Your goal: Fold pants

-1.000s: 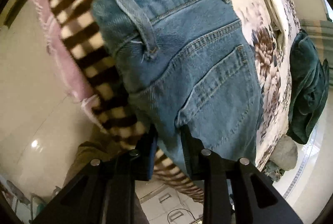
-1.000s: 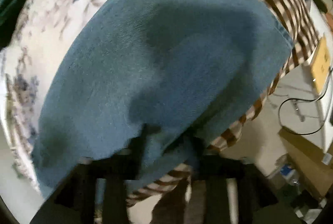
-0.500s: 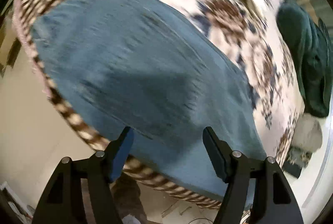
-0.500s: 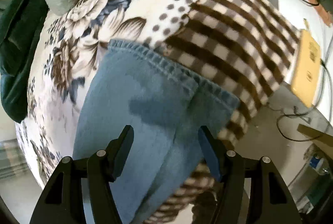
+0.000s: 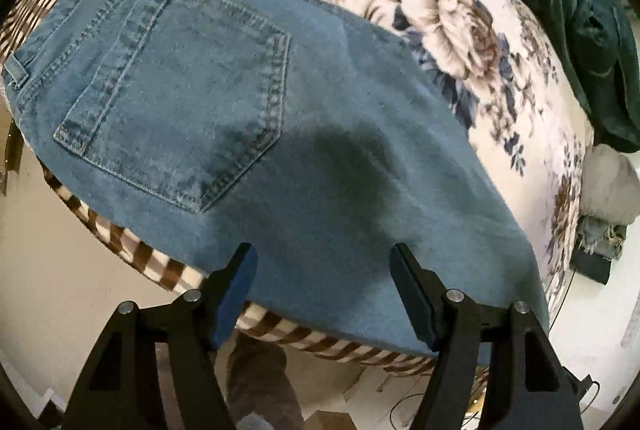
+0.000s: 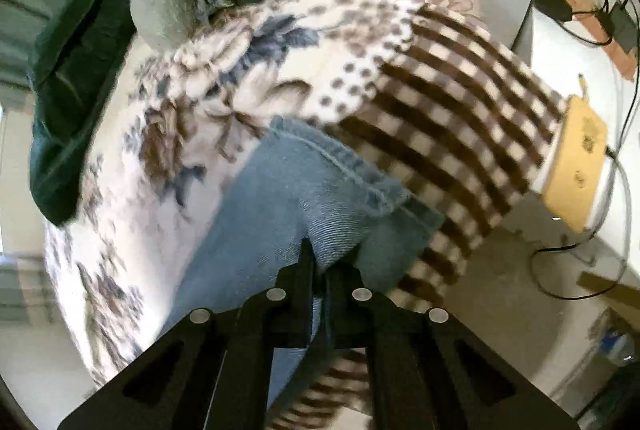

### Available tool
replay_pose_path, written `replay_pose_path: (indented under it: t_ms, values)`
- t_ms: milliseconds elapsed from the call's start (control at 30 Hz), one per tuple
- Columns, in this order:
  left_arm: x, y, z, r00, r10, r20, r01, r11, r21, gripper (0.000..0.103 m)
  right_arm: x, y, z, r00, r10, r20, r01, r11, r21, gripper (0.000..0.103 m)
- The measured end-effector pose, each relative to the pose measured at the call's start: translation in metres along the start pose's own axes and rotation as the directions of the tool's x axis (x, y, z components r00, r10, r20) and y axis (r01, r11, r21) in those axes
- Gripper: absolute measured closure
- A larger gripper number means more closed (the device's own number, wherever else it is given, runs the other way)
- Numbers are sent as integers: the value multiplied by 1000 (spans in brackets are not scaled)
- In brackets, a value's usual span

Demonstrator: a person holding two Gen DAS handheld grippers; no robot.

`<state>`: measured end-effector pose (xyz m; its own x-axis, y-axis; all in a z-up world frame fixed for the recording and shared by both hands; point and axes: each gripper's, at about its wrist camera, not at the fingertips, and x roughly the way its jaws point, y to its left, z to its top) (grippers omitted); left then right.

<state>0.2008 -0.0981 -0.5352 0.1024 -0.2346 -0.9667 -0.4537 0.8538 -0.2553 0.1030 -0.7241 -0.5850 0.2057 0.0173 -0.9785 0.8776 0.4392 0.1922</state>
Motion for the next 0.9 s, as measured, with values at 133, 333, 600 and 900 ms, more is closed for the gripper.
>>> replay_pose_path:
  t_ms: [133, 333, 600, 900]
  values:
    - [8, 7, -2, 1000, 10, -22, -10, 1000, -15, 36, 50, -31, -2, 960, -93, -265, 108, 993, 42, 79]
    - [6, -11, 1, 999, 32, -4, -32, 998, 55, 36, 4, -2, 17, 992, -76, -105, 75, 997, -20, 51]
    - [24, -94, 7, 995, 62, 75, -83, 943, 321, 16, 55, 58, 81, 975, -220, -39, 202, 943, -265, 44]
    - [43, -122, 16, 995, 46, 85, -75, 922, 381, 16, 4, 83, 84, 949, -212, 233, 289, 880, -377, 103]
